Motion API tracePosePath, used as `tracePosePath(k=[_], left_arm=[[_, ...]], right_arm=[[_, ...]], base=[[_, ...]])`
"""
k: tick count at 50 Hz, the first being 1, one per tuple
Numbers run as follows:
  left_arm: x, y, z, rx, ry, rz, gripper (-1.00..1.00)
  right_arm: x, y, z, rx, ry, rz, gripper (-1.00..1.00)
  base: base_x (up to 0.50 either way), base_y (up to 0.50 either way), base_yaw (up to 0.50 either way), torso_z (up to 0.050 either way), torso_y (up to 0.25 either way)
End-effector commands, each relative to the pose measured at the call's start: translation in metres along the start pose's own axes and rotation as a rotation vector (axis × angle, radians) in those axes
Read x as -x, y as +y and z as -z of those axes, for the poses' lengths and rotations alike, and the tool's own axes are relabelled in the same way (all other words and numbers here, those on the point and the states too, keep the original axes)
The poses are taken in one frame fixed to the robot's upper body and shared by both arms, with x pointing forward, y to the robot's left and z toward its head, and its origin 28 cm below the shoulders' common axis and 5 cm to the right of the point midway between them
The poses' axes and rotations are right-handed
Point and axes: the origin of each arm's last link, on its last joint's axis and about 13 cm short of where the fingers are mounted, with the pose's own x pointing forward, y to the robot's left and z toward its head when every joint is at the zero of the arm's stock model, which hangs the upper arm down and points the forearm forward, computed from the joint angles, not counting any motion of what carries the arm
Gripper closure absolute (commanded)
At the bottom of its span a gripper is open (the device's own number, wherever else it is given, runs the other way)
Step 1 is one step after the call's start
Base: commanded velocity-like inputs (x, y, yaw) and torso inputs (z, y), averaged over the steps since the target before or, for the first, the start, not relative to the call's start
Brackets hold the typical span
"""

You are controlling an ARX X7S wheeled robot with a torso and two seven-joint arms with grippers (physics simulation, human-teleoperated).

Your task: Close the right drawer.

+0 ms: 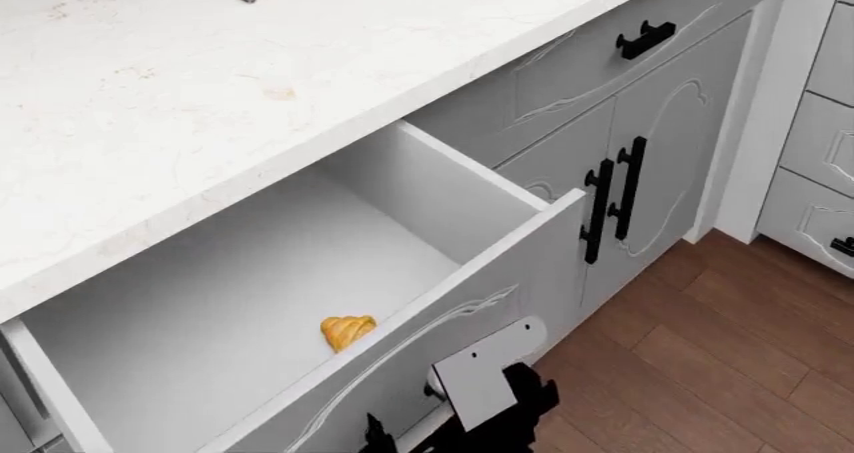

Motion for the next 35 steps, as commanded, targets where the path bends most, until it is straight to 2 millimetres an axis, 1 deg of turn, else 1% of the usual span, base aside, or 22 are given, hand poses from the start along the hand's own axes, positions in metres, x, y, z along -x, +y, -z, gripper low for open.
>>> tracePosePath(k=[1, 2, 3, 4, 5, 8, 9, 10, 11, 13, 14, 16, 17, 19, 21, 25, 31, 35], left_arm=[[0.001, -0.002, 0.001, 0.004, -0.006, 0.011, -1.00], [0.000, -0.003, 0.002, 0.006, -0.005, 0.012, -1.00], [0.000, -0.003, 0.002, 0.006, -0.005, 0.014, -1.00], [0.000, -0.004, 0.003, 0.007, -0.004, 0.016, -1.00], [-0.001, -0.005, 0.003, 0.007, -0.004, 0.018, -1.00], [-0.002, -0.005, 0.003, 0.008, -0.004, 0.020, -1.00], [-0.003, -0.007, 0.003, 0.008, -0.005, 0.023, -1.00], [-0.004, -0.008, 0.003, 0.009, -0.006, 0.025, -1.00], [-0.003, -0.008, 0.003, 0.009, -0.005, 0.028, -1.00], [-0.003, -0.008, 0.004, 0.010, -0.003, 0.030, -1.00], [-0.003, -0.008, 0.005, 0.012, -0.003, 0.030, -1.00], [-0.004, -0.010, 0.005, 0.015, -0.004, 0.030, -1.00], [-0.003, -0.010, 0.005, 0.016, -0.005, 0.030, -1.00], [-0.004, -0.009, 0.007, 0.017, 0.000, 0.033, -1.00], [-0.004, -0.010, 0.007, 0.018, -0.001, 0.035, -1.00], [-0.005, -0.012, 0.008, 0.018, -0.001, 0.044, -1.00], [-0.004, -0.015, 0.008, 0.021, -0.006, 0.066, -1.00], [-0.004, -0.018, 0.007, 0.028, -0.012, 0.089, -1.00]], right_arm=[[0.000, 0.001, -0.003, 0.003, -0.077, 0.098, -1.00], [-0.002, 0.004, -0.002, 0.019, -0.078, 0.126, -1.00], [-0.008, 0.015, 0.001, 0.025, -0.078, 0.138, -1.00], [0.015, 0.028, 0.033, 0.007, 0.022, 0.178, -1.00], [0.019, 0.031, 0.008, 0.017, -0.092, 0.159, -1.00], [0.035, 0.024, 0.000, 0.013, -0.102, 0.177, -1.00], [0.043, 0.023, -0.003, 0.021, -0.110, 0.190, -1.00], [0.047, 0.023, -0.004, 0.023, -0.117, 0.197, -1.00], [0.056, 0.023, -0.008, 0.027, -0.117, 0.212, -1.00], [0.063, 0.023, -0.011, 0.027, -0.119, 0.225, -1.00], [0.073, 0.023, -0.016, 0.030, -0.131, 0.241, -1.00], [0.086, 0.023, -0.023, 0.046, -0.148, 0.263, -1.00], [0.089, 0.023, -0.025, 0.049, -0.151, 0.266, -1.00], [0.104, 0.020, -0.035, 0.053, -0.181, 0.301, -1.00], [0.108, 0.019, -0.037, 0.052, -0.189, 0.315, -1.00], [0.123, 0.016, -0.046, 0.061, -0.211, 0.352, -1.00], [0.152, 0.008, -0.067, 0.029, -0.253, 0.429, -1.00], [0.166, 0.004, -0.079, 0.040, -0.253, 0.460, -1.00]], base=[[0.00, 0.00, 0.00, 0.000, 0.000], [0.00, 0.00, 0.00, 0.000, 0.000], [0.00, 0.00, 0.00, 0.000, 0.000], [0.00, 0.00, 0.00, 0.000, 0.000], [0.00, 0.00, 0.00, 0.000, 0.000], [0.00, 0.00, 0.00, 0.000, 0.000], [0.00, 0.00, 0.00, 0.000, 0.000], [0.00, 0.00, 0.00, 0.000, 0.000], [0.00, 0.00, 0.00, 0.000, 0.000], [0.00, 0.00, 0.00, 0.000, 0.000], [0.00, 0.00, 0.00, 0.000, 0.000], [0.00, 0.00, 0.00, 0.000, 0.000], [0.00, 0.00, 0.00, 0.000, 0.000], [0.00, 0.00, 0.00, 0.000, 0.000], [0.00, 0.00, 0.00, 0.000, 0.000], [0.00, 0.00, 0.00, 0.000, 0.000], [0.00, 0.00, 0.00, 0.000, 0.000], [0.00, 0.00, 0.00, 0.000, 0.000]])
